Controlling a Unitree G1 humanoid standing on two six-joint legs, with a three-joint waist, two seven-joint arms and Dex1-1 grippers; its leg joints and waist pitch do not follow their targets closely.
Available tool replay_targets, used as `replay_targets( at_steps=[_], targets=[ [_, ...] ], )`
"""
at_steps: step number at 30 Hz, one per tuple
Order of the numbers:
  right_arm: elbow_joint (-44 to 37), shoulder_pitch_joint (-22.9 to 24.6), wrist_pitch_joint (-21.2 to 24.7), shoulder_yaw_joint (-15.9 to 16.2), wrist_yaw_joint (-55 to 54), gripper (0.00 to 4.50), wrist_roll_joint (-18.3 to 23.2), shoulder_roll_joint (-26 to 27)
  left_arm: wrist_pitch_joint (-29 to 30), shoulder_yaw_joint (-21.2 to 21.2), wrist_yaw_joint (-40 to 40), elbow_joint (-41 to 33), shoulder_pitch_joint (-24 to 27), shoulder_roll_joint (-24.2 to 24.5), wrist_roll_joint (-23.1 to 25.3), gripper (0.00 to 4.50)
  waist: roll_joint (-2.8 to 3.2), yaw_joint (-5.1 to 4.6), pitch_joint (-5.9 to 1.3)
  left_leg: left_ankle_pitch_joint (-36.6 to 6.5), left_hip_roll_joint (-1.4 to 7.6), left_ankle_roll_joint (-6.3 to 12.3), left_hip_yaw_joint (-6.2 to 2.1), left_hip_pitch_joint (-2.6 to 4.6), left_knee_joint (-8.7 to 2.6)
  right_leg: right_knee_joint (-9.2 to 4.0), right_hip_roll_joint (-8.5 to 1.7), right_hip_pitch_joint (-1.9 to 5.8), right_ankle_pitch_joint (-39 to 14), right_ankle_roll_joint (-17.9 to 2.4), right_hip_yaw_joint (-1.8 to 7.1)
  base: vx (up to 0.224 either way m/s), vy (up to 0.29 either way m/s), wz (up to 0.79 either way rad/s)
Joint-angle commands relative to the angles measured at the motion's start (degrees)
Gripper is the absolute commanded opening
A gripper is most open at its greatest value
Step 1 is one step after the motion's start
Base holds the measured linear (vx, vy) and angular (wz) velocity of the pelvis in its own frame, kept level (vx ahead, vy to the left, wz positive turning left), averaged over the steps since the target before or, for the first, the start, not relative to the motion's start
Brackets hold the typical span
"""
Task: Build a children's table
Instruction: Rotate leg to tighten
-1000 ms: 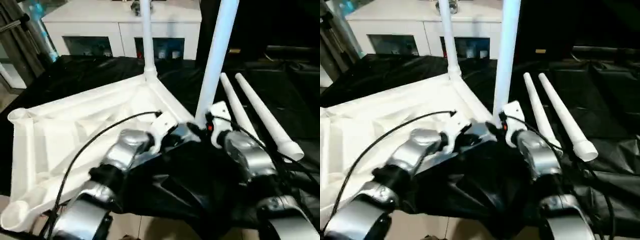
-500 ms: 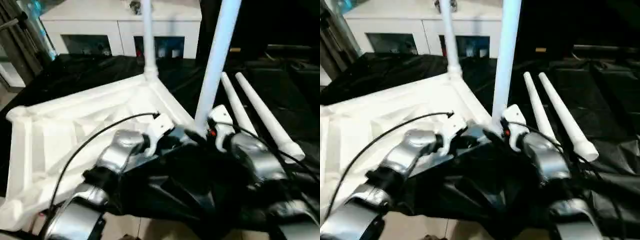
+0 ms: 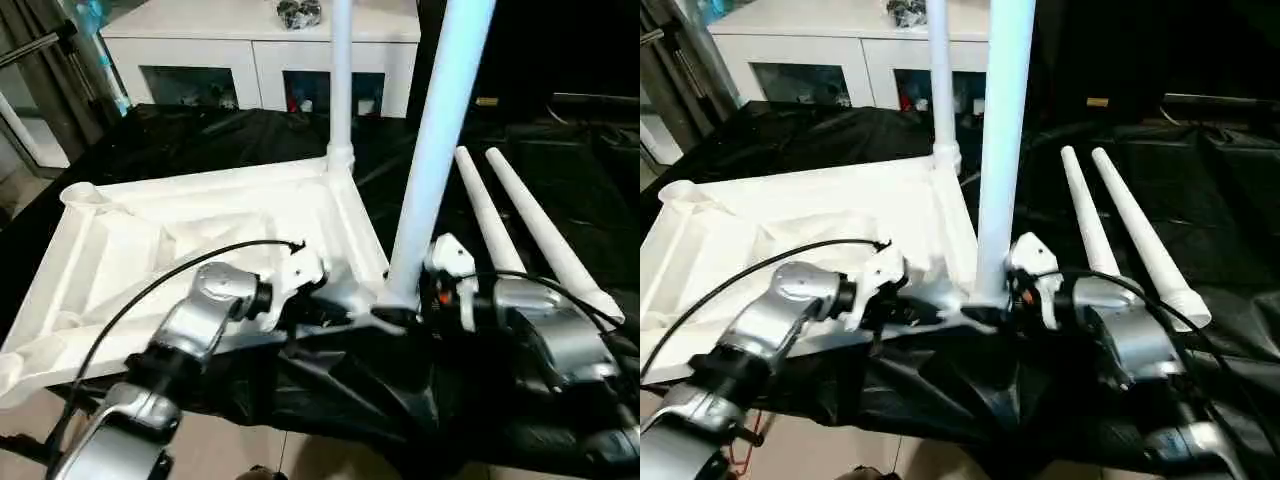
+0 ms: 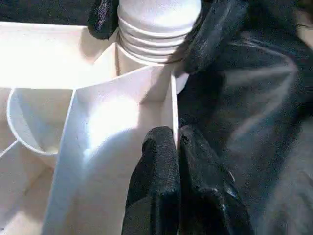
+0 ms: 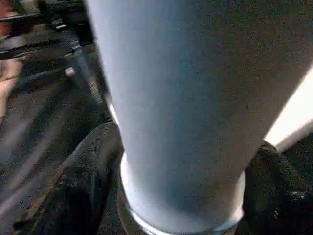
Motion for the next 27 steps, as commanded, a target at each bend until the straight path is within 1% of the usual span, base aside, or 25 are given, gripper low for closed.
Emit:
replay_targets(
  at_steps=[1, 2, 5, 8, 9, 11, 12, 13, 14, 15, 16, 17, 18, 19, 21, 22, 23, 24, 25, 26, 27],
  targets=[
    [-3.0, -0.2, 0.7, 3.6, 2.7, 3.17, 0.9, 1.2, -0.7, -2.7, -3.9, -4.1, -1.1, -1.7, -2.8, 0.00, -0.86, -0.08, -3.43, -11.1, 3.83, 4.86, -1.75, 1.41, -3.73, -4.39, -4.82, 1.87, -8.3, -14.2, 2.46, 0.000, 0.000, 0.00],
    [-3.3, 0.0, 0.6, 3.7, 2.8, 3.08, 0.8, 1.3, -0.1, -2.9, -4.7, -5.1, -0.6, -1.3, -3.2, 0.00, -0.97, -0.06, -3.39, -11.3, 3.82, 4.65, -1.73, 1.45, -3.74, -4.39, -4.86, 1.82, -8.8, -14.3, 2.46, 0.000, 0.000, 0.00],
    [-3.7, 0.1, 0.7, 3.8, 2.9, 2.84, 0.9, 1.3, 0.1, -3.0, -4.9, -5.8, -0.3, -1.0, -3.5, 0.00, -0.97, -0.15, -3.30, -12.0, 3.78, 4.03, -1.78, 1.44, -3.84, -4.52, -4.87, 1.84, -10.4, -14.1, 2.47, 0.000, 0.000, 0.00],
    [-3.9, 0.2, 1.1, 4.1, 2.3, 2.76, 1.0, 1.6, -0.1, -2.8, -3.5, -5.7, -0.2, -1.5, -3.2, 0.00, -0.97, -0.18, -3.40, -11.3, 3.72, 4.01, -1.76, 1.46, -3.76, -4.44, -4.82, 1.87, -9.4, -14.0, 2.50, 0.000, 0.000, 0.00],
    [-3.7, 0.2, 1.4, 3.9, 1.5, 2.75, 0.8, 1.9, -0.4, -2.5, -2.5, -5.3, -0.3, -2.0, -2.8, 0.00, -1.18, -0.22, -3.45, -11.0, 3.69, 4.11, -1.72, 1.44, -3.71, -4.42, -4.81, 1.91, -9.1, -14.0, 2.49, 0.000, 0.000, 0.00],
    [-2.2, -0.2, 2.3, 3.2, -2.3, 2.75, -0.3, 3.7, -0.2, -1.8, 0.9, -3.8, -1.0, -3.4, -1.8, 0.00, -1.08, -0.26, -3.45, -10.4, 3.61, 4.17, -1.72, 1.41, -3.60, -4.37, -4.82, 1.85, -8.8, -14.0, 2.48, 0.000, 0.000, 0.00],
    [1.0, -1.1, 2.3, 2.5, -7.8, 2.74, -2.5, 5.8, -0.1, -0.9, 5.1, -1.6, -2.1, -4.9, -0.6, 0.00, -1.11, -0.42, -3.36, -10.6, 3.54, 3.99, -1.73, 1.30, -3.65, -4.47, -4.87, 1.82, -9.5, -13.9, 2.48, 0.000, 0.000, 0.00],
    [1.5, -1.3, 2.3, 2.4, -8.7, 2.74, -2.9, 6.1, 0.0, -0.8, 5.7, -1.3, -2.3, -5.2, -0.4, 0.00, -1.11, -0.70, -3.24, -11.1, 3.38, 3.67, -1.68, 1.32, -3.65, -4.62, -4.76, 1.65, -10.5, -13.9, 2.41, 0.000, 0.000, 0.00],
    [3.7, -2.0, 2.4, 2.0, -12.2, 2.74, -4.2, 7.3, 0.2, -0.2, 8.1, 0.0, -3.0, -6.1, 0.1, 0.00, -1.22, -0.78, -3.30, -12.0, 3.35, 2.87, -1.90, 1.46, -3.73, -4.84, -4.94, 1.89, -12.8, -13.4, 2.38, 0.000, 0.000, 0.00],
    [5.9, -2.8, 2.5, 1.4, -16.0, 2.74, -5.3, 8.6, 0.5, 0.2, 10.3, 1.3, -3.8, -7.0, 0.7, 0.00, -1.18, -0.90, -3.25, -12.1, 3.34, 2.64, -1.85, 1.54, -3.75, -4.92, -4.87, 1.70, -13.5, -13.2, 2.44, 0.000, 0.000, 0.00],
    [9.7, -4.2, 2.5, 0.1, -22.0, 2.74, -6.6, 10.7, 1.1, 0.8, 14.1, 3.5, -5.2, -8.6, 1.5, 0.00, -1.16, -1.32, -3.04, -13.8, 3.20, 1.86, -1.91, 1.59, -3.89, -5.15, -4.83, 1.64, -16.1, -12.8, 2.42, 0.000, 0.000, 0.00],
    [11.7, -4.9, 2.1, -0.7, -25.3, 2.74, -7.0, 11.9, 1.5, 1.2, 16.7, 4.9, -6.1, -9.6, 2.1, 0.00, -1.47, -1.79, -3.10, -13.3, 3.06, 1.14, -1.92, 1.51, -3.87, -5.03, -4.80, 1.62, -16.3, -12.7, 2.45, 0.000, 0.000, 0.00],
    [13.2, -5.5, 2.4, -1.5, -27.8, 2.74, -7.0, 12.9, 1.8, 1.6, 18.7, 6.1, -6.9, -10.5, 2.4, 0.00, -1.48, -1.85, -3.09, -13.6, 3.08, 0.91, -2.01, 1.67, -3.92, -5.21, -4.88, 1.58, -16.7, -12.6, 2.44, 0.000, 0.000, 0.00],
    [15.1, -6.4, 3.3, -2.6, -31.2, 2.73, -6.9, 14.3, 2.2, 2.1, 21.4, 7.8, -7.9, -11.6, 2.8, 0.00, -1.51, -2.09, -3.24, -12.9, 3.09, 1.02, -2.05, 1.53, -3.86, -5.10, -4.87, 1.86, -15.7, -12.5, 2.49, 0.000, 0.000, 0.00],
    [17.1, -7.3, 3.3, -3.5, -34.7, 2.73, -6.9, 15.9, 3.2, 3.0, 26.0, 10.1, -9.4, -13.2, 3.3, 0.00, -1.41, -2.04, -3.50, -10.9, 3.02, 2.15, -1.91, 1.41, -3.58, -4.91, -4.83, 2.05, -11.3, -13.0, 2.55, 0.000, 0.000, 0.00],
    [19.1, -8.3, 3.8, -4.5, -38.4, 2.73, -6.7, 17.6, 3.5, 3.6, 29.6, 12.0, -10.6, -14.6, 3.6, 0.00, -1.43, -2.07, -3.54, -10.3, 3.01, 2.49, -1.78, 1.44, -3.50, -4.82, -4.72, 1.95, -10.0, -13.3, 2.61, 0.000, 0.000, 0.00],
    [20.1, -8.9, 3.5, -4.8, -40.7, 2.73, -7.0, 18.4, 3.7, 3.9, 31.1, 12.8, -11.1, -15.2, 3.6, 0.00, -1.13, -2.03, -3.67, -9.3, 2.92, 2.92, -1.81, 1.46, -3.40, -4.63, -4.72, 1.98, -8.0, -14.0, 2.56, 0.000, 0.000, 0.00],
    [21.1, -9.4, 2.7, -4.9, -43.1, 2.73, -7.6, 19.1, 3.9, 4.1, 32.4, 13.6, -11.6, -15.9, 3.6, 0.00, -1.40, -1.97, -3.67, -8.7, 2.86, 3.29, -1.71, 1.36, -3.36, -4.65, -4.68, 2.09, -6.9, -14.2, 2.50, 0.000, 0.000, 0.00],
    [21.6, -9.7, 1.6, -4.8, -43.3, 2.73, -8.0, 19.5, 3.7, 4.0, 32.8, 13.9, -11.7, -16.1, 3.9, 0.00, -1.42, -1.92, -3.70, -8.5, 2.85, 3.50, -1.72, 1.27, -3.29, -4.55, -4.76, 2.19, -6.5, -14.3, 2.51, 0.000, 0.000, 0.00],
    [21.6, -9.7, 1.6, -4.8, -43.3, 2.73, -8.0, 19.5, 3.7, 4.0, 32.8, 13.9, -11.7, -16.1, 3.9, 0.00, -1.35, -1.83, -3.71, -8.3, 2.83, 4.07, -1.70, 1.22, -3.25, -4.58, -4.80, 2.28, -6.1, -14.3, 2.44, 0.000, 0.000, 0.00],
    [21.6, -9.9, 0.3, -4.7, -42.5, 2.73, -8.2, 19.9, 3.1, 3.9, 33.1, 14.1, -11.7, -16.3, 4.4, 0.00, -1.36, -1.75, -3.75, -8.2, 2.89, 4.33, -1.72, 1.21, -3.22, -4.58, -4.88, 2.34, -5.9, -14.3, 2.44, 0.000, 0.000, 0.00]
  ],
)
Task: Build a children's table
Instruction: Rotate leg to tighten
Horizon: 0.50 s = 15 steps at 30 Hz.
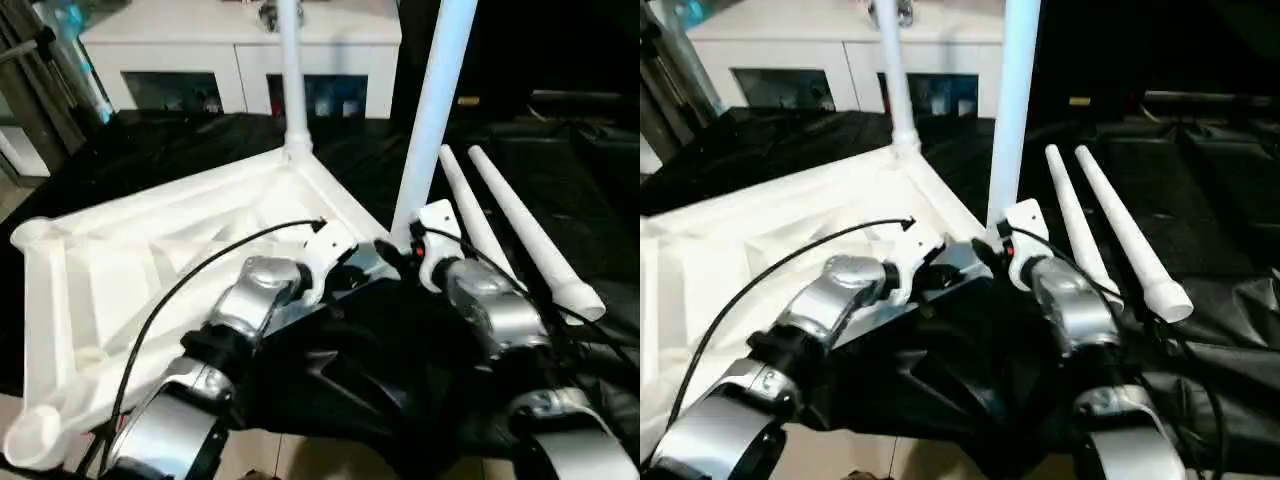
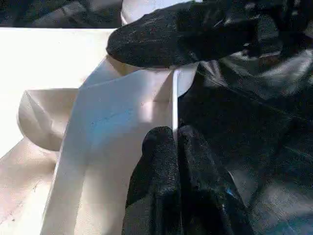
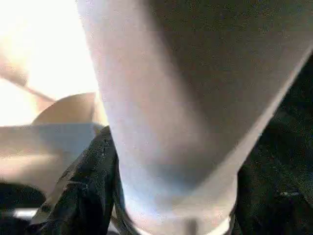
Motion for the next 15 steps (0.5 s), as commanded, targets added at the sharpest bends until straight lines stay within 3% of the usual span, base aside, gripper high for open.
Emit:
replay_targets(
  at_steps=[1, 7, 9, 11, 15],
  targets=[
    [2.6, 1.0, 0.2, 4.3, 2.2, 3.08, -1.5, 3.7, -1.7, -0.1, 1.5, 0.0, -2.2, -2.5, 0.0, 0.00, -1.21, 0.14, -3.66, -8.1, 2.99, 4.76, -1.71, 0.99, -3.19, -4.56, -4.82, 2.27, -5.6, -14.3, 2.34, 0.000, 0.000, 0.00],
    [2.1, 0.6, -1.8, 4.3, 6.4, 3.78, -0.4, 3.2, -4.6, -1.0, -2.5, -0.5, -1.1, -2.0, -0.4, 0.00, -1.14, 0.06, -3.42, -10.9, 3.26, 4.08, -1.90, 1.12, -3.59, -4.87, -4.90, 2.19, -9.9, -13.6, 2.32, 0.000, 0.000, 0.00],
    [0.7, 1.1, -3.3, 6.0, 10.1, 3.86, -0.5, 1.5, -5.6, -2.1, -5.3, -2.0, 0.0, -0.7, -1.1, 0.00, -1.33, 0.08, -3.51, -10.4, 3.21, 4.33, -1.85, 1.10, -3.47, -4.74, -4.87, 2.25, -8.4, -13.9, 2.33, 0.000, 0.000, 0.00],
    [-1.0, 1.9, -4.5, 7.5, 14.2, 3.86, -0.4, -0.2, -6.0, -2.7, -7.8, -3.4, 1.1, 0.2, -1.7, 0.00, -1.36, 0.16, -3.61, -8.8, 3.20, 5.26, -1.80, 0.74, -3.28, -4.41, -4.98, 2.50, -5.5, -14.3, 2.36, 0.000, 0.000, 0.00],
    [-5.6, 3.9, -6.0, 9.5, 22.9, 3.86, 0.5, -3.6, -7.6, -3.5, -14.2, -6.8, 3.2, 2.0, -3.3, 0.00, -1.36, 0.62, -3.70, -7.0, 3.42, 7.67, -1.59, 0.74, -2.99, -3.85, -4.84, 2.47, -0.9, -15.3, 2.24, 0.000, 0.000, 0.00]
  ],
)
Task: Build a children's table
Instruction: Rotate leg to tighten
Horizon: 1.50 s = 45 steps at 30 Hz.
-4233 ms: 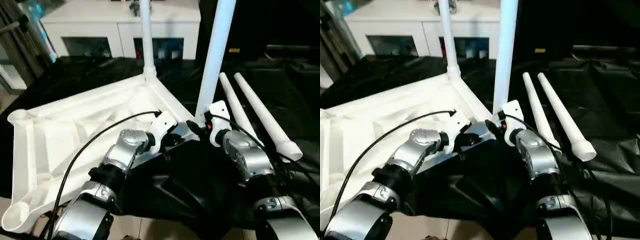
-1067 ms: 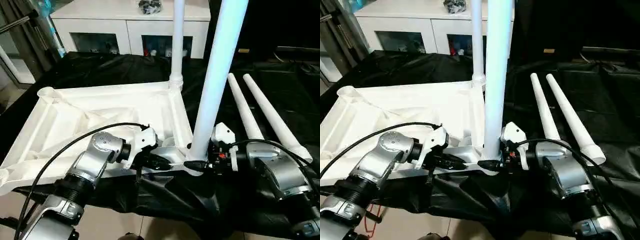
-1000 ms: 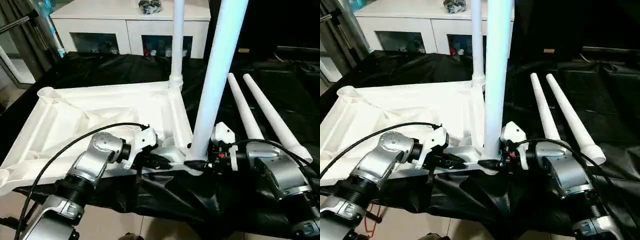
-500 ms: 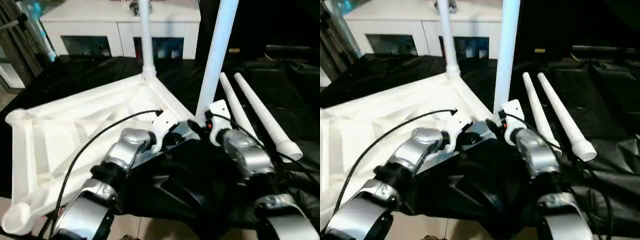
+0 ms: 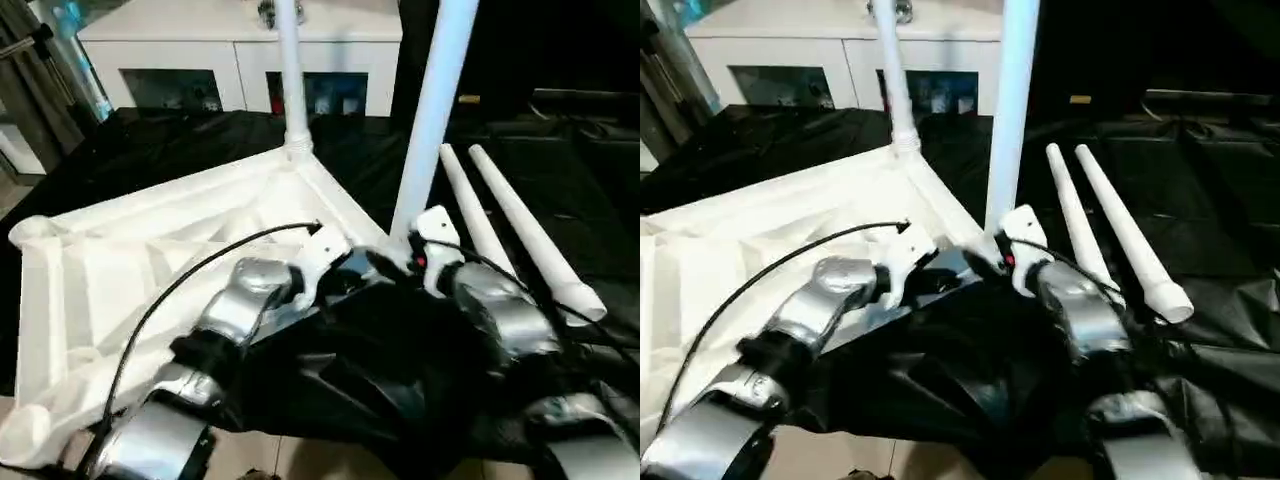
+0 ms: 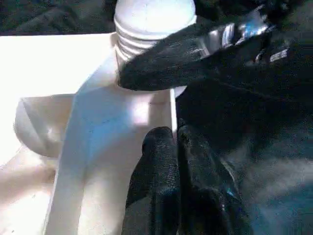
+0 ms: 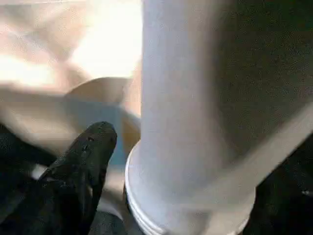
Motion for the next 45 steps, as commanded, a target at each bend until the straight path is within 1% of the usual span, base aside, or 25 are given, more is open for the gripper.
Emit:
replay_targets(
  at_steps=[1, 2, 6, 8, 9, 10, 13, 14, 19, 20, 21, 24, 27, 28, 29, 30, 32, 34, 35, 37, 40, 42, 43, 44, 45],
  targets=[
    [-3.5, 0.9, -0.8, 5.9, 7.7, 3.86, 1.3, 1.0, -3.2, -2.9, -6.3, -4.2, 0.2, -1.5, -3.7, 0.00, -1.26, 0.25, -3.61, -8.0, 3.37, 7.23, -1.57, 0.93, -3.03, -4.06, -4.86, 2.37, -2.8, -15.3, 2.25, 0.000, 0.000, 0.00],
    [-5.0, 1.6, -1.2, 6.3, 10.1, 3.86, 1.8, -0.3, -3.3, -3.3, -8.6, -5.4, 0.8, -0.5, -4.1, 0.00, -1.34, 0.47, -3.55, -9.0, 3.45, 6.69, -1.66, 1.00, -3.11, -4.23, -4.96, 2.56, -4.9, -15.1, 2.23, 0.000, 0.000, 0.00],
    [-10.1, 4.0, -0.9, 7.4, 18.3, 3.86, 4.2, -4.5, -3.1, -4.8, -15.1, -7.9, 2.0, 2.8, -5.1, 0.00, -1.15, 0.57, -3.34, -11.2, 3.60, 5.68, -1.60, 1.21, -3.39, -4.50, -4.74, 2.11, -8.3, -14.5, 2.36, 0.000, 0.000, 0.00],
    [-11.9, 4.8, -0.2, 7.8, 21.2, 3.86, 5.4, -5.9, -3.4, -5.3, -17.2, -8.8, 2.4, 3.8, -5.5, 0.00, -1.06, 1.07, -3.26, -11.8, 3.76, 4.94, -1.61, 1.36, -3.52, -4.56, -4.81, 1.97, -10.2, -14.1, 2.46, 0.000, 0.000, 0.00],
    [-11.9, 4.8, -0.2, 7.8, 21.2, 3.86, 5.4, -5.9, -3.4, -5.3, -17.2, -8.8, 2.4, 3.8, -5.5, 0.00, -0.87, 1.10, -3.26, -11.9, 3.76, 4.75, -1.63, 1.41, -3.55, -4.63, -4.81, 1.93, -10.4, -14.1, 2.48, 0.000, 0.000, 0.00],
    [-14.4, 5.8, 0.9, 8.3, 24.5, 3.73, 6.7, -7.5, -2.6, -5.6, -20.1, -10.4, 3.0, 5.2, -6.2, 0.00, -1.01, 1.30, -3.28, -12.3, 3.86, 4.45, -1.66, 1.58, -3.60, -4.64, -4.77, 1.89, -10.2, -14.1, 2.51, 0.000, 0.000, 0.00],
    [-16.4, 6.7, 1.6, 8.5, 26.7, 3.56, 7.4, -8.2, -0.5, -6.1, -24.1, -12.7, 4.0, 7.1, -7.1, 0.00, -0.87, 1.48, -3.42, -11.2, 3.85, 4.75, -1.65, 1.41, -3.57, -4.31, -4.83, 1.90, -8.3, -14.3, 2.51, 0.000, 0.000, 0.00],
    [-16.8, 6.9, 1.9, 8.5, 27.1, 3.39, 7.5, -8.3, 0.0, -6.2, -25.0, -13.2, 4.1, 7.5, -7.3, 0.00, -0.94, 1.44, -3.39, -10.7, 3.80, 4.86, -1.63, 1.31, -3.56, -4.26, -4.81, 1.88, -7.9, -14.4, 2.50, 0.000, 0.000, 0.00],
    [-18.9, 8.0, 2.9, 9.3, 28.5, 2.95, 8.3, -8.5, 1.2, -6.5, -26.6, -14.9, 5.1, 8.9, -8.0, 0.00, -0.85, 1.44, -3.40, -11.0, 3.81, 4.23, -1.71, 1.34, -3.67, -4.21, -4.81, 1.86, -8.4, -14.4, 2.49, 0.000, 0.000, 0.00],
    [-19.0, 8.0, 3.1, 9.4, 28.6, 2.84, 8.4, -8.5, 1.3, -6.5, -26.5, -15.0, 5.1, 8.9, -8.1, 0.00, -1.15, 1.41, -3.36, -11.1, 3.72, 4.19, -1.64, 1.37, -3.62, -4.33, -4.81, 1.83, -8.5, -14.3, 2.48, 0.000, 0.000, 0.00],
    [-19.0, 8.1, 3.2, 9.5, 28.5, 2.78, 8.3, -8.4, 1.2, -6.6, -26.3, -15.0, 5.2, 8.8, -8.1, 0.00, -1.08, 1.47, -3.36, -11.0, 3.70, 4.18, -1.66, 1.36, -3.60, -4.30, -4.86, 1.86, -8.6, -14.4, 2.50, 0.000, 0.000, 0.00],
    [-19.1, 8.3, 4.0, 9.6, 27.7, 2.72, 8.0, -8.0, 1.1, -6.1, -24.8, -15.0, 5.3, 8.1, -7.6, 0.00, -1.04, 1.46, -3.36, -10.6, 3.67, 4.14, -1.68, 1.31, -3.59, -4.33, -4.85, 1.88, -8.9, -14.1, 2.49, 0.000, 0.000, 0.00],
    [-16.4, 7.7, 4.8, 8.8, 22.1, 2.70, 6.0, -5.6, 0.9, -5.0, -20.4, -12.9, 4.4, 6.1, -6.1, 0.00, -1.09, 1.36, -3.34, -10.6, 3.61, 3.91, -1.70, 1.30, -3.56, -4.40, -4.88, 1.85, -9.3, -13.9, 2.50, 0.000, 0.000, 0.00],
    [-13.2, 6.7, 6.0, 7.8, 15.7, 2.70, 4.0, -3.3, 0.9, -4.2, -16.1, -10.9, 3.3, 4.5, -5.2, 0.00, -1.10, 0.88, -3.19, -10.9, 3.34, 3.23, -1.72, 1.17, -3.64, -4.54, -4.78, 1.77, -10.7, -13.8, 2.44, 0.000, 0.000, 0.00],
    [-11.7, 6.2, 5.7, 7.4, 12.9, 2.70, 2.9, -2.3, 0.7, -3.6, -13.7, -9.7, 2.7, 3.6, -4.8, 0.00, -1.10, 0.88, -3.19, -10.9, 3.34, 3.23, -1.72, 1.17, -3.64, -4.54, -4.78, 1.77, -10.7, -13.8, 2.44, 0.000, 0.000, 0.00],
    [-9.7, 5.6, 5.8, 7.0, 9.5, 2.70, 1.9, -1.1, 0.7, -3.0, -11.3, -8.5, 2.0, 2.4, -4.6, 0.00, -1.30, 0.49, -3.16, -12.4, 3.21, 1.89, -1.83, 1.49, -3.66, -4.88, -4.89, 1.70, -13.9, -13.1, 2.44, 0.000, 0.000, 0.00],
    [-6.9, 4.7, 6.3, 6.3, 4.4, 2.69, 0.5, 0.8, 0.8, -2.3, -7.6, -6.7, 0.8, 0.8, -4.0, 0.00, -1.27, 0.08, -3.02, -13.0, 3.15, 1.40, -1.88, 1.34, -3.78, -5.08, -4.89, 1.77, -15.7, -12.6, 2.49, 0.000, 0.000, 0.00],
    [-3.8, 3.7, 7.4, 5.6, -0.8, 2.69, -0.3, 3.1, 1.5, -1.9, -2.7, -4.5, -0.7, -1.3, -2.7, 0.00, -1.32, -0.41, -3.15, -13.2, 3.11, 1.14, -1.98, 1.39, -3.77, -5.09, -4.86, 1.87, -15.0, -12.5, 2.52, 0.000, 0.000, 0.00],
    [-2.6, 3.3, 8.0, 5.1, -2.9, 2.69, -0.3, 4.2, 2.1, -1.4, 0.1, -3.4, -1.5, -2.5, -2.3, 0.00, -1.37, -0.48, -3.20, -12.8, 3.11, 1.35, -2.00, 1.26, -3.76, -5.01, -4.86, 1.99, -14.3, -12.5, 2.54, 0.000, 0.000, 0.00],
    [-1.0, 2.5, 8.5, 4.5, -5.9, 2.69, -0.4, 5.8, 2.7, -0.7, 4.0, -2.0, -2.5, -4.1, -1.9, 0.00, -1.36, -0.52, -3.28, -12.2, 3.03, 1.99, -1.82, 1.49, -3.55, -5.06, -4.78, 1.88, -12.8, -12.9, 2.61, 0.000, 0.000, 0.00],
    [2.7, 0.6, 8.5, 3.7, -10.8, 2.69, -1.9, 8.4, 2.5, -0.2, 8.8, 0.2, -3.6, -6.3, -0.6, 0.00, -1.28, -0.53, -3.40, -10.3, 2.92, 3.06, -1.76, 1.21, -3.39, -4.89, -4.73, 2.03, -10.3, -13.3, 2.52, 0.000, 0.000, 0.00],
    [4.0, -0.2, 7.5, 4.1, -12.1, 2.69, -3.0, 9.0, 2.1, -0.3, 9.3, 0.8, -3.7, -6.7, -0.1, 0.00, -1.29, -0.56, -3.45, -10.2, 2.87, 3.13, -1.75, 1.23, -3.32, -4.88, -4.78, 2.06, -10.2, -13.4, 2.50, 0.000, 0.000, 0.00],
    [5.4, -0.9, 5.9, 4.4, -11.7, 3.04, -3.1, 9.6, 1.4, -0.6, 9.1, 1.4, -3.8, -7.0, 0.2, 0.00, -1.18, -0.45, -3.43, -10.5, 2.93, 3.49, -1.76, 1.15, -3.29, -4.97, -4.91, 2.11, -10.6, -13.3, 2.50, 0.000, 0.000, 0.00],
    [5.1, -1.1, 6.0, 3.7, -11.1, 3.39, -2.1, 9.9, 1.2, -0.9, 8.1, 1.0, -3.6, -6.7, 0.1, 0.00, -1.19, -0.46, -3.40, -10.6, 2.92, 3.53, -1.76, 1.13, -3.31, -4.99, -4.88, 2.14, -10.8, -13.2, 2.50, 0.000, 0.000, 0.00],
    [4.8, -1.1, 6.2, 3.1, -10.8, 3.39, -1.4, 10.1, 1.0, -1.2, 7.3, 0.8, -3.4, -6.5, 0.0, 0.00, -1.23, -0.44, -3.38, -10.7, 2.93, 3.63, -1.76, 1.15, -3.34, -5.02, -4.85, 2.16, -10.9, -13.1, 2.50, 0.000, 0.000, 0.00]
  ],
)
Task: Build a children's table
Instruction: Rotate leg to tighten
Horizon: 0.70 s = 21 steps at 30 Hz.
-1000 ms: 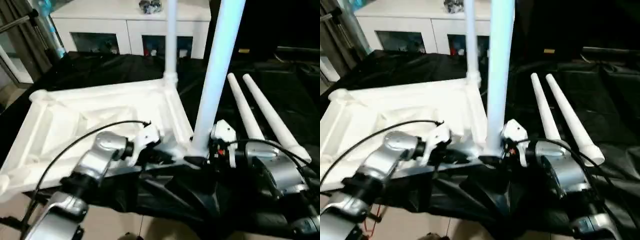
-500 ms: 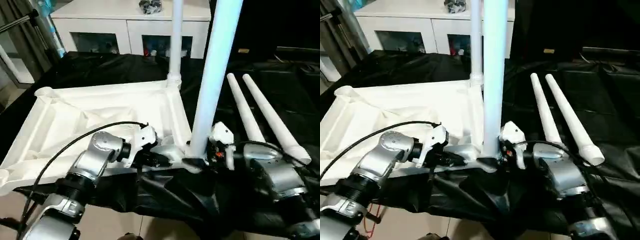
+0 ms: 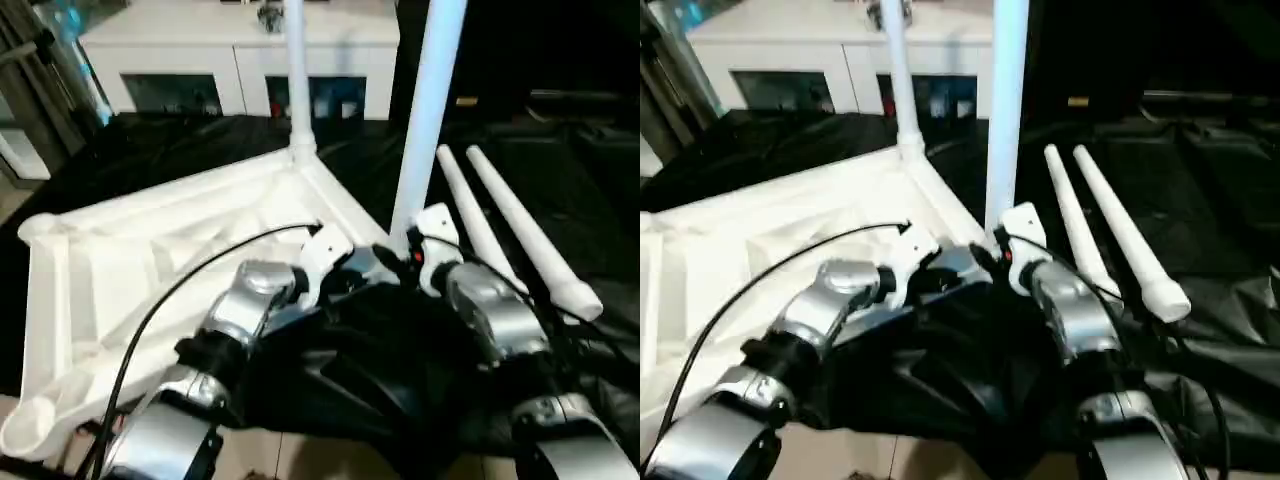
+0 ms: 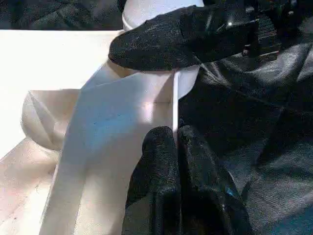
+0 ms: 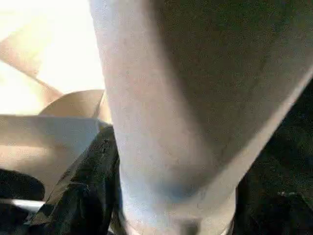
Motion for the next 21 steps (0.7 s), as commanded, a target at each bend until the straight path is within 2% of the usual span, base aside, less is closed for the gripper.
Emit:
replay_targets(
  at_steps=[1, 3, 6, 8, 11, 12, 13, 15, 17, 18, 21],
  targets=[
    [2.0, 1.0, 2.4, 5.6, 4.1, 3.39, 0.0, 4.8, -2.2, -1.9, -1.0, -1.4, -1.7, -3.1, -1.2, 0.00, -1.31, 0.05, -3.27, -10.8, 3.12, 3.99, -1.84, 1.03, -3.60, -5.05, -4.74, 1.93, -11.1, -13.0, 2.35, 0.000, 0.000, 0.00],
    [0.6, 1.2, 1.9, 6.1, 6.9, 3.67, 0.3, 4.0, -3.0, -2.4, -3.8, -2.6, -0.9, -2.2, -1.9, 0.00, -1.28, -0.01, -3.26, -11.4, 3.19, 3.88, -1.90, 1.01, -3.70, -5.04, -4.74, 1.98, -11.0, -13.1, 2.32, 0.000, 0.000, 0.00],
    [-1.4, 1.6, 0.2, 7.2, 11.0, 3.67, 0.4, 2.3, -4.2, -3.0, -7.3, -4.1, 0.2, -1.0, -2.5, 0.00, -1.23, -0.10, -3.34, -11.4, 3.21, 3.94, -1.92, 0.98, -3.68, -4.90, -4.79, 2.07, -10.1, -13.4, 2.33, 0.000, 0.000, 0.00],
    [-4.3, 2.6, -1.2, 8.4, 17.0, 3.67, 1.7, 0.0, -5.4, -3.6, -11.1, -5.7, 1.3, 0.4, -3.4, 0.00, -1.32, 0.11, -3.54, -9.4, 3.29, 5.26, -1.85, 0.72, -3.43, -4.54, -4.86, 2.41, -6.1, -13.8, 2.36, 0.000, 0.000, 0.00],
    [-8.4, 4.1, -1.5, 9.6, 23.1, 3.67, 3.4, -2.8, -5.5, -4.2, -14.6, -7.5, 2.4, 1.8, -4.3, 0.00, -1.25, 0.61, -3.70, -7.5, 3.45, 6.83, -1.69, 0.78, -3.21, -4.04, -4.71, 2.39, -2.2, -14.9, 2.23, 0.000, 0.000, 0.00],
    [-11.4, 5.2, -1.6, 10.3, 27.3, 3.67, 4.6, -5.0, -6.1, -4.8, -17.9, -8.9, 3.1, 3.1, -5.1, 0.00, -1.24, 0.75, -3.64, -7.4, 3.46, 7.05, -1.64, 0.75, -3.22, -4.04, -4.68, 2.39, -2.0, -15.0, 2.19, 0.000, 0.000, 0.00],
    [-13.6, 6.1, -0.6, 10.7, 30.7, 3.67, 6.0, -6.7, -5.6, -5.2, -19.8, -9.7, 3.5, 4.1, -5.3, 0.00, -1.00, 0.94, -3.50, -8.4, 3.59, 7.34, -1.64, 0.78, -3.29, -4.09, -4.70, 2.23, -2.9, -15.1, 2.16, 0.000, 0.000, 0.00],
    [-15.5, 6.8, 0.5, 11.0, 33.8, 3.67, 7.2, -8.2, -5.3, -5.6, -22.0, -10.4, 3.9, 5.1, -5.8, 0.00, -1.12, 1.15, -3.42, -9.5, 3.67, 7.07, -1.56, 0.98, -3.33, -4.33, -4.60, 2.10, -4.8, -14.9, 2.16, 0.000, 0.000, 0.00],
    [-18.5, 8.2, 1.9, 11.6, 38.0, 3.67, 8.7, -10.5, -4.8, -6.0, -25.6, -11.9, 4.4, 6.5, -6.9, 0.00, -1.03, 1.56, -3.29, -11.2, 3.80, 5.86, -1.64, 1.17, -3.56, -4.60, -4.70, 1.91, -8.4, -14.4, 2.22, 0.000, 0.000, 0.00],
    [-18.9, 8.4, 2.1, 11.7, 38.6, 3.67, 8.9, -10.8, -4.7, -6.0, -26.1, -12.1, 4.5, 6.7, -7.1, 0.00, -1.18, 1.60, -3.25, -11.4, 3.81, 5.59, -1.61, 1.18, -3.57, -4.61, -4.72, 1.90, -9.0, -14.3, 2.28, 0.000, 0.000, 0.00],
    [-21.9, 9.9, 3.5, 12.3, 42.5, 3.55, 9.9, -12.8, -3.4, -6.4, -30.6, -14.6, 5.4, 8.7, -8.2, 0.00, -1.02, 1.92, -3.11, -12.8, 3.97, 4.27, -1.70, 1.39, -3.94, -4.78, -4.73, 1.61, -11.9, -13.7, 2.40, 0.000, 0.000, 0.00]
  ],
)
